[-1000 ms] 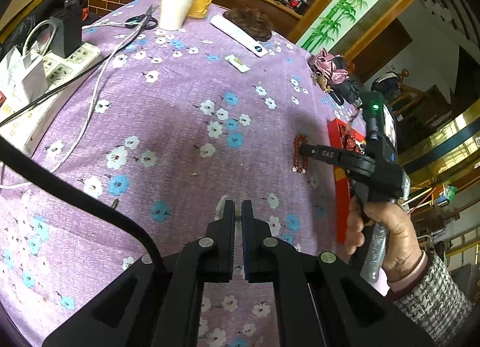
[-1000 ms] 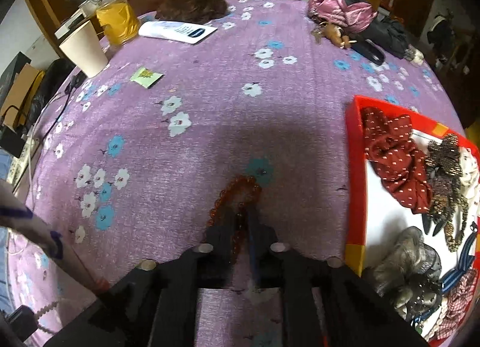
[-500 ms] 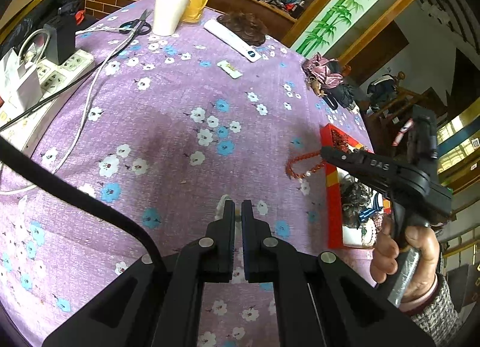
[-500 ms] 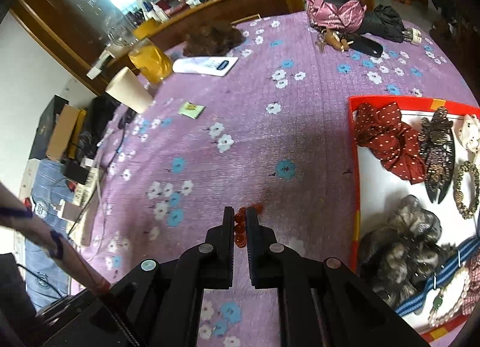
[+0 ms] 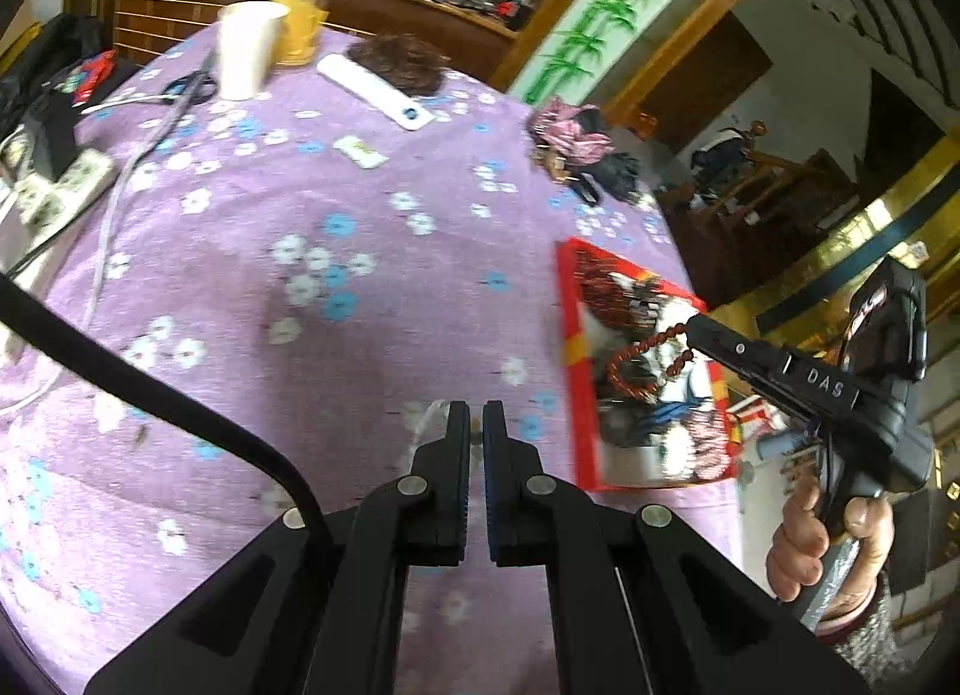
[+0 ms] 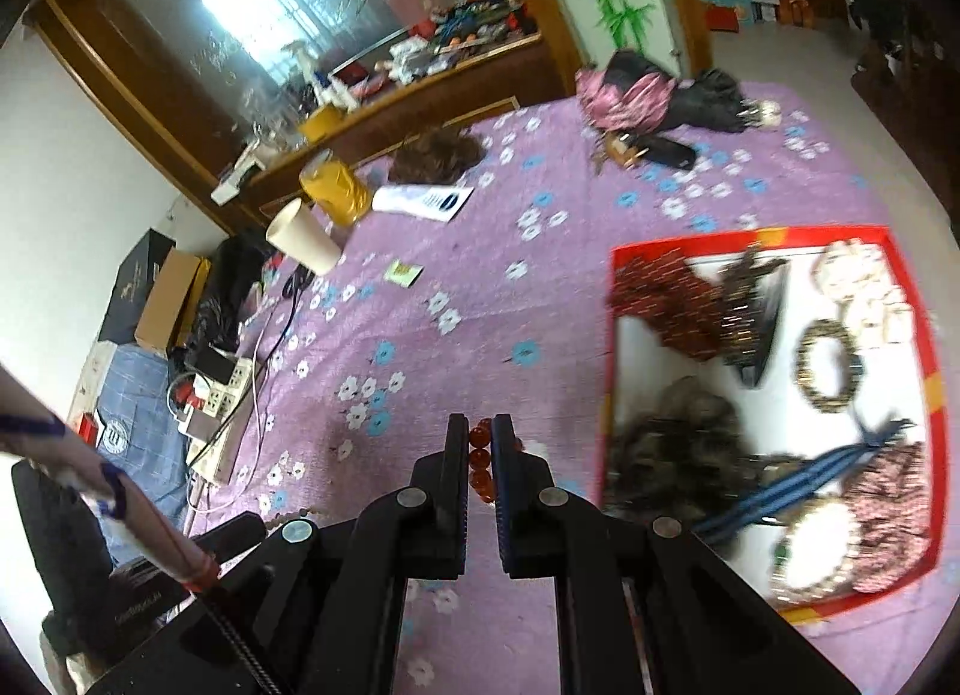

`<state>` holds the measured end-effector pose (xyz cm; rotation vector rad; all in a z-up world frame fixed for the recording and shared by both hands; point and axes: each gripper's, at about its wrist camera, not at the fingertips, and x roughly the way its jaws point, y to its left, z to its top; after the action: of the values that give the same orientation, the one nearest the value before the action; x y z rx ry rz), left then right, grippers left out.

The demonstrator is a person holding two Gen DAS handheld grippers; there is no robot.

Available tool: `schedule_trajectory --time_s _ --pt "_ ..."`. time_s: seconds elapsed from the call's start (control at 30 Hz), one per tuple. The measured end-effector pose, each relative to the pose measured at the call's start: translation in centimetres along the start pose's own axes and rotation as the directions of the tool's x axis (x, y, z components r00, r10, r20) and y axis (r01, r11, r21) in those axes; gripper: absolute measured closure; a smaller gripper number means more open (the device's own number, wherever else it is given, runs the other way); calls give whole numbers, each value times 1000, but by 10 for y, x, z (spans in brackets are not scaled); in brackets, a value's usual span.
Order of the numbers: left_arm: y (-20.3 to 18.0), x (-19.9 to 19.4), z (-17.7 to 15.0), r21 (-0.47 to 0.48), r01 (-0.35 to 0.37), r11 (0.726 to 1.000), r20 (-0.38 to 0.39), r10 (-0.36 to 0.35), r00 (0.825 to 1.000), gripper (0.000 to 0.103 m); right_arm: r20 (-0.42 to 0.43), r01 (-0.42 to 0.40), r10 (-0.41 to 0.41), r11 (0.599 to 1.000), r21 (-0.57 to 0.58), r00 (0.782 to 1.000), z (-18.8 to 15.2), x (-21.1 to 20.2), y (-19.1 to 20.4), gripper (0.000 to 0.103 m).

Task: Organize jewelry
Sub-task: 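Carry the red bead bracelet over the tray with the right gripper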

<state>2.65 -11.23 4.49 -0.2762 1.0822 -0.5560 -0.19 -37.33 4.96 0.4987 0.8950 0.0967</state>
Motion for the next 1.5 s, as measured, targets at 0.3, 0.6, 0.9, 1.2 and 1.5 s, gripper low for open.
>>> schedule_trajectory --time_s 0.3,0.6,0.9,1.2,1.5 --pt "-64 17 12 47 109 993 -58 -106 993 100 59 46 -49 998 52 997 -7 -55 -59 96" --pt "-139 55 10 145 148 978 -116 -131 985 100 72 72 -79 993 95 994 -14 -84 -110 96" --pt "-159 111 -16 155 115 981 -204 -83 976 100 21 53 -56 993 106 998 -25 -71 -130 96" --pt "-155 155 -32 159 42 986 -253 0 967 100 12 34 -35 996 80 999 -2 -39 -128 96" --pt "-151 165 -34 151 9 989 -260 31 965 99 -58 78 -73 993 83 996 15 19 -141 96"
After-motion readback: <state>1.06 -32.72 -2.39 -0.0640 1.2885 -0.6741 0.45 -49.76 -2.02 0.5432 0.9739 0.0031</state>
